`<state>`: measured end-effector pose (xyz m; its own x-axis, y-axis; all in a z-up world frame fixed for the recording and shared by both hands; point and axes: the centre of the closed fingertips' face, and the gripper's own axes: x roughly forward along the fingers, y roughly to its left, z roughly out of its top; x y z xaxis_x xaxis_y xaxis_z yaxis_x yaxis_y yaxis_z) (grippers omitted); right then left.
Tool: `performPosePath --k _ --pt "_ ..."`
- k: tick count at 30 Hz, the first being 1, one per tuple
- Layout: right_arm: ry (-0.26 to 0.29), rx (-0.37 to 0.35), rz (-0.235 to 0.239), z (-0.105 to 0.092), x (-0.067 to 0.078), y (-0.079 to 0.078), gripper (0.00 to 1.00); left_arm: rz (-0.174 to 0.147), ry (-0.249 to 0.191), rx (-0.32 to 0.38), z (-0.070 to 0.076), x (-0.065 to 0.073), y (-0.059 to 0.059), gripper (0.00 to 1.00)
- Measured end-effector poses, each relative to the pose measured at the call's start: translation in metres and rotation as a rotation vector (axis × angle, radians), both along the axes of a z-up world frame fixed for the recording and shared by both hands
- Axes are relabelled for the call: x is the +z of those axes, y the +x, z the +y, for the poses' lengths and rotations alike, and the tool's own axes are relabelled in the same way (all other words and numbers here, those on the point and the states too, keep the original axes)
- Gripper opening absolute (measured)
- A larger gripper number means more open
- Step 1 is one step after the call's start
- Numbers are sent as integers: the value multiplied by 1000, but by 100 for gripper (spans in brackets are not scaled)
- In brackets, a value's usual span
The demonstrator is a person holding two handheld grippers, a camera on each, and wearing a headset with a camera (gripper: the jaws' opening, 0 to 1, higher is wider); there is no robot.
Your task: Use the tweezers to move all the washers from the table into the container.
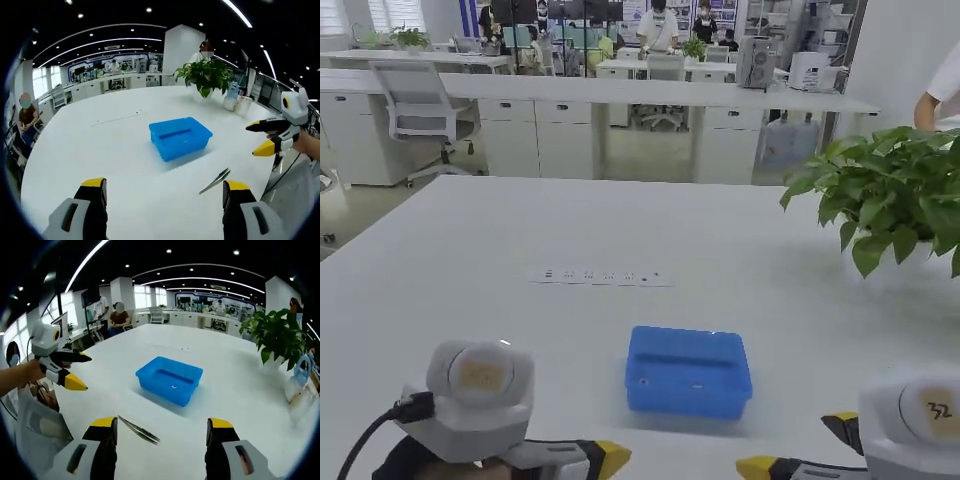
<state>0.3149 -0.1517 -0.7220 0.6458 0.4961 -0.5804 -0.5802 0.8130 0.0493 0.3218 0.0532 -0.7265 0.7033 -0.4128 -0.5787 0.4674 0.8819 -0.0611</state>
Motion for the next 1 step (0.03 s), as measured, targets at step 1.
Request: performPosePath --k 1 --pt "-4 0 -3 0 1 0 71 -2 0 2 1 0 -1 99"
